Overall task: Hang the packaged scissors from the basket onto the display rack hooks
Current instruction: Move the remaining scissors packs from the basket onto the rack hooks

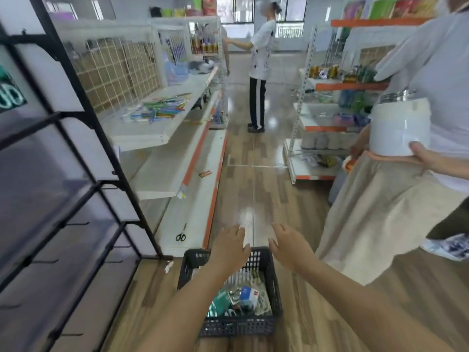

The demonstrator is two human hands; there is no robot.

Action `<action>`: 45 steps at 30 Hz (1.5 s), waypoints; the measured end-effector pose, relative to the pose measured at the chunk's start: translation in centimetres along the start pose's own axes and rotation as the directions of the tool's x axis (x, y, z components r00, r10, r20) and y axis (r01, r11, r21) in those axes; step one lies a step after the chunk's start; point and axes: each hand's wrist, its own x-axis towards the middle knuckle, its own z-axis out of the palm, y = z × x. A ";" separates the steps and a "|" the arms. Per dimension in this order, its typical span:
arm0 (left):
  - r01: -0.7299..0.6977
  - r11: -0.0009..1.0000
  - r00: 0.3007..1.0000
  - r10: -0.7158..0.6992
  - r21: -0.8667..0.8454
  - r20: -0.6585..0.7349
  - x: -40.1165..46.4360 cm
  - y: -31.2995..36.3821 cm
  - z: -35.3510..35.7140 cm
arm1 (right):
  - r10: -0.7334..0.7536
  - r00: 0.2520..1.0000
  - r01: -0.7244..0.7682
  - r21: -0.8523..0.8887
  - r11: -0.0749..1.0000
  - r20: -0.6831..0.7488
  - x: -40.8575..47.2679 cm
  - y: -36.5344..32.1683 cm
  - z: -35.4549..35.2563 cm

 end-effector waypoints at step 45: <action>0.108 0.986 0.868 -0.029 -0.130 0.496 16.5 -22.7 62.8 | 0.356 0.852 -0.440 0.158 0.884 0.383 11.0 21.9 65.1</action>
